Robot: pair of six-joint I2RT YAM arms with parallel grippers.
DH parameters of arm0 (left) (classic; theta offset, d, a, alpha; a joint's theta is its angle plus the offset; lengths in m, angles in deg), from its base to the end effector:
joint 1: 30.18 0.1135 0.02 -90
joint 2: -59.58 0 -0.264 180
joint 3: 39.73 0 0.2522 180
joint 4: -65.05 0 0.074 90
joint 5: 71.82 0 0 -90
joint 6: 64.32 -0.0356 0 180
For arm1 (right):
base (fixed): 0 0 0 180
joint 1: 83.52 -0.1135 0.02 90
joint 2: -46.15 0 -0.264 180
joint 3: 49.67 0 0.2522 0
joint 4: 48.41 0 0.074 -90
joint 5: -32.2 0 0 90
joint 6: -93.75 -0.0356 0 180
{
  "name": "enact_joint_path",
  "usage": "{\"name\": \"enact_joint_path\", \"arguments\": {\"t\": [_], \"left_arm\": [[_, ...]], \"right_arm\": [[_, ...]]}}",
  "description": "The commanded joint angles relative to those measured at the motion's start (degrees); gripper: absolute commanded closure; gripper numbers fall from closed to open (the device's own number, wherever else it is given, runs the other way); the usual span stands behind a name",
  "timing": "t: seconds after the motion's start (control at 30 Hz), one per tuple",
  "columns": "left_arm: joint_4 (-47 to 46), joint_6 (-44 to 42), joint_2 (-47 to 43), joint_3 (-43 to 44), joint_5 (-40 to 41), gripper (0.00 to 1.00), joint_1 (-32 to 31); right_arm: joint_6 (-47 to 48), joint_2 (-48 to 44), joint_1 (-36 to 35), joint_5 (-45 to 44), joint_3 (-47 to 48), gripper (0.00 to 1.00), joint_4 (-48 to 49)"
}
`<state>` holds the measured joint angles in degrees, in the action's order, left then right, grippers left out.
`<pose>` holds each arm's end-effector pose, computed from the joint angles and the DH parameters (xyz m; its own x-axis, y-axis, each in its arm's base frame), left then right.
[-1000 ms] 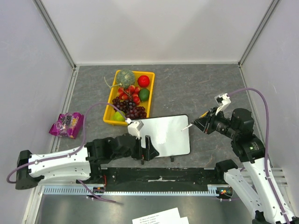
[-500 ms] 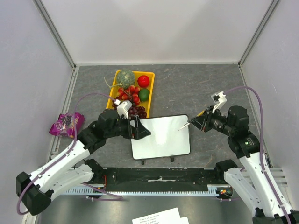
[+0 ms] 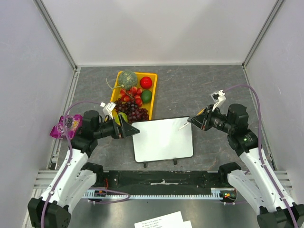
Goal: Write a sentence on the whiteboard
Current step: Move the whiteboard to the center of the board.
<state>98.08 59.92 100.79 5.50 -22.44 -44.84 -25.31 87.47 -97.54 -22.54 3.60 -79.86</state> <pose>0.1502 -0.0632 0.2561 -0.8059 -0.2306 -0.5453 0.3502 0.5570 -0.7531 0.1557 0.0601 0.3056 -0.6356 0.2501 -0.7304 -0.4771 0.6165 0.6263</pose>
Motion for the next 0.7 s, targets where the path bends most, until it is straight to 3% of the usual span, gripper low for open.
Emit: {"name": "enact_joint_path", "arguments": {"t": [0.0,0.3,0.67], "left_arm": [[-4.9,0.3,-0.9,-1.1,-12.5,0.01,4.8],[-13.0,5.9,-1.7,-5.9,-20.2,0.01,9.5],[-10.7,7.9,-7.7,-10.0,-11.3,0.03,9.4]], "right_arm": [[-1.3,-0.4,0.1,1.8,-0.5,1.0,5.6],[-1.8,-1.9,0.1,2.9,-2.3,1.0,8.3],[-3.6,-1.8,0.0,5.8,-4.3,1.0,12.6]]}}
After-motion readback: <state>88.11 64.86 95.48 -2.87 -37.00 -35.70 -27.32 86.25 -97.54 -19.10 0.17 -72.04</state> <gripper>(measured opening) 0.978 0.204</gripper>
